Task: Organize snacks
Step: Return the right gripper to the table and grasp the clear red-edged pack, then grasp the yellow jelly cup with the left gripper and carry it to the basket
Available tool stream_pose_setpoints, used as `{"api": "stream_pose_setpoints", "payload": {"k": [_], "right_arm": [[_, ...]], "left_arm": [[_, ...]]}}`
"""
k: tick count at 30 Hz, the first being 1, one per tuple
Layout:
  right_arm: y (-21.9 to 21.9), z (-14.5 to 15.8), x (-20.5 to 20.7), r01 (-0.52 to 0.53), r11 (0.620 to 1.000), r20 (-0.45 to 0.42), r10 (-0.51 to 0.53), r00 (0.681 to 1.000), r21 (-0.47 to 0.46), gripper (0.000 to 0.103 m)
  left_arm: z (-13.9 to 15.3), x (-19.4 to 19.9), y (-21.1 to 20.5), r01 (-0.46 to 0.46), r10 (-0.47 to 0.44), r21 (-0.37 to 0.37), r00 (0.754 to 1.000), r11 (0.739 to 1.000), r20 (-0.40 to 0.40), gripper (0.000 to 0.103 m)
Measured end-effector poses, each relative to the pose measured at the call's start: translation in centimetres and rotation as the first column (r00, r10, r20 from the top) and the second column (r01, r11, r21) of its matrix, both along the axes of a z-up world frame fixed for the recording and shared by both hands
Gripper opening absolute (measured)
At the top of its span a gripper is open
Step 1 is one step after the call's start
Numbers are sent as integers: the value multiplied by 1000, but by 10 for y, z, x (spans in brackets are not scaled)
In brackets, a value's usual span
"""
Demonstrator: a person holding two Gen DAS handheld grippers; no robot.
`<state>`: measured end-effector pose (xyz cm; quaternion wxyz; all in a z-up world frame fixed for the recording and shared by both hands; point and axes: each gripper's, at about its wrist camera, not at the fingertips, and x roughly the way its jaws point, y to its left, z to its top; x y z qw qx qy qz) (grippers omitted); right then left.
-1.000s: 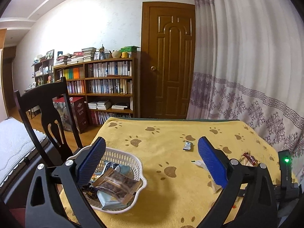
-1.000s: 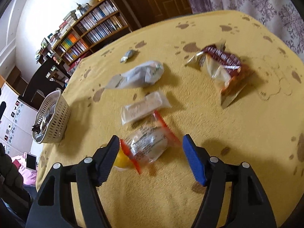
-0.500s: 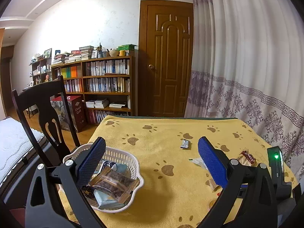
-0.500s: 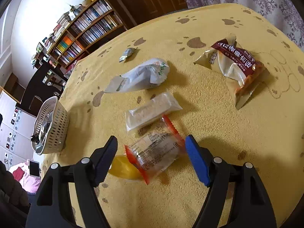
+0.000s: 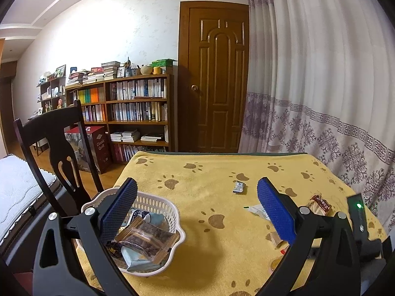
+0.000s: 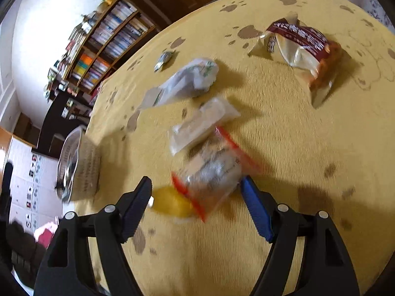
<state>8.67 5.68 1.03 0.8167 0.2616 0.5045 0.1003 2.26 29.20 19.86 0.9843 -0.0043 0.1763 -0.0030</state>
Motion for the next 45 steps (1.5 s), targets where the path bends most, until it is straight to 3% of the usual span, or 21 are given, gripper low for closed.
{"api": "stream_pose_setpoints", "payload": {"k": [4,6,12,15,24,31,38,45], "right_arm": [[8,2,19,18,997,15,-17,1000,-77,74],[18,5,26,9,987,34,-4,999,-160,72],[35,3,22,-37,924,67,68,995,-381,52],[25,3,11,-52,909,81,94,992,-413,44],[-22,2,-18,15,892,116,42,992,-452,42],[-41,-3,-39,54,888,150,17,988,-456,42],[-40,-6,-47,69,878,187,23,982,-473,42],[-38,-7,-50,82,871,211,25,977,-484,43]], "left_arm": [[-2,3,1,-4,4,-2,1000,1000,-8,99],[-3,5,2,-9,9,-4,1000,1000,-11,99],[-4,8,3,-9,9,-7,1000,1000,-19,99],[-9,11,0,12,-13,-14,999,1000,-38,99],[-40,26,-30,122,-125,-30,980,992,-153,99],[-83,29,-86,284,-274,1,923,959,-270,98],[-127,30,-132,373,-331,40,862,927,-385,81],[-156,42,-134,385,-352,-25,814,923,-463,53]]}}
